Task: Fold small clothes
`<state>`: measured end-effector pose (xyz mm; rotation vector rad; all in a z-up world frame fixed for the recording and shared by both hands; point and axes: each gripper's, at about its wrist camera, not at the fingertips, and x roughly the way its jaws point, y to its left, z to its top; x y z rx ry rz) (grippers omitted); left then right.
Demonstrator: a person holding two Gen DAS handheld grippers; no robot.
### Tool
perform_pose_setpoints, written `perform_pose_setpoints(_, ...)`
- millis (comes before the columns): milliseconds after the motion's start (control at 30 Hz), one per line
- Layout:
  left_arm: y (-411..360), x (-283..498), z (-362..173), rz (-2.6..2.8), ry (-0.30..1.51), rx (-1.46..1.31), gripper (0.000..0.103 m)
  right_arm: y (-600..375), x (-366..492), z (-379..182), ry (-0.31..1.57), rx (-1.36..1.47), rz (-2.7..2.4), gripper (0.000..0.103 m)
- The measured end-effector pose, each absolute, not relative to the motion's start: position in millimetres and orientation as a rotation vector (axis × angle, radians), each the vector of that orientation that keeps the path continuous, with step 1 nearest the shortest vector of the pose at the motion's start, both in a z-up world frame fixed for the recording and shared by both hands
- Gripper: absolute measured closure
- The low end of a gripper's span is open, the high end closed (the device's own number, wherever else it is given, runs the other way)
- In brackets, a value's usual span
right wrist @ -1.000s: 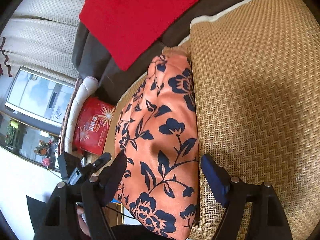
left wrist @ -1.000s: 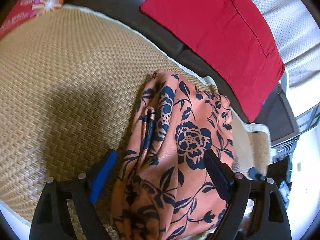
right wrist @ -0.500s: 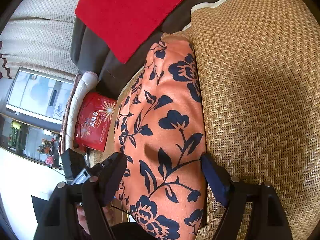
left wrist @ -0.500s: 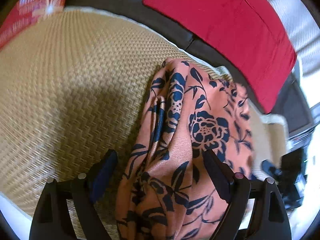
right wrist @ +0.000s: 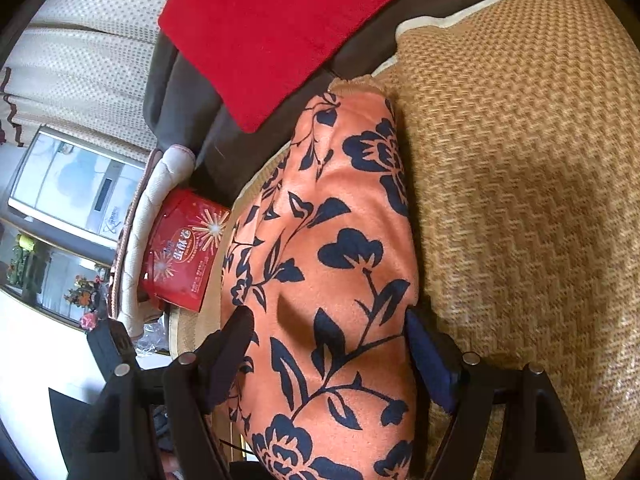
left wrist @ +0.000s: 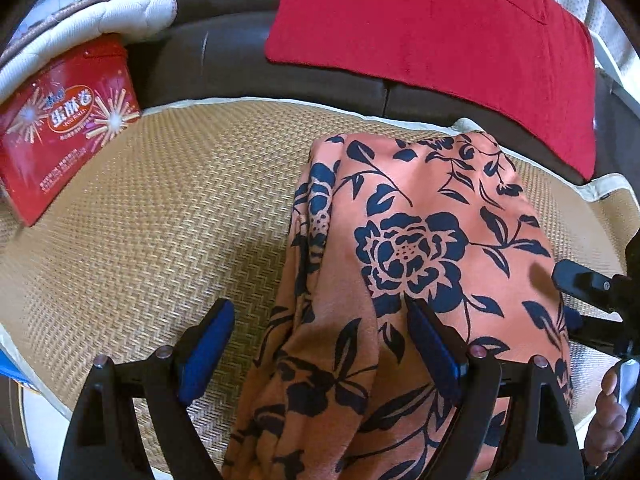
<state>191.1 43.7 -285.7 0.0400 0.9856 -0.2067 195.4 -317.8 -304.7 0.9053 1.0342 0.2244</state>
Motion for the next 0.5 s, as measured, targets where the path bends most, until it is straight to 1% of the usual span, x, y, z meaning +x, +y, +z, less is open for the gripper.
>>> perform_pose_setpoints(200, 45.8, 184.8, -281.7, -0.183, 0.979, 0.05, 0.015, -292.8, 206.3, -297.1, 1.063, 0.748, 0.216, 0.023)
perform_pose_setpoints(233, 46.0, 183.7, -281.9, -0.18, 0.979, 0.054, 0.015, -292.2, 206.3, -291.8, 1.044, 0.721, 0.198, 0.024)
perform_pose_setpoints(367, 48.6, 183.1, -284.6, -0.171, 0.98, 0.065, 0.015, -294.8, 202.8, -256.2, 0.87, 0.6, 0.099, 0.024)
perform_pose_setpoints(433, 49.6, 186.8, -285.0, -0.167, 0.982, 0.068, 0.015, -291.9, 208.1, -248.4, 0.826, 0.572, 0.106, 0.025)
perform_pose_setpoints(467, 48.8, 185.8, -284.8, -0.164, 0.983, 0.071, 0.015, -288.9, 213.9, -248.7, 0.824, 0.564, 0.112, 0.028)
perform_pose_setpoints(500, 49.2, 187.4, -285.2, -0.163, 0.982, 0.073, 0.015, -285.4, 219.8, -250.9, 0.831, 0.556, 0.121, 0.038)
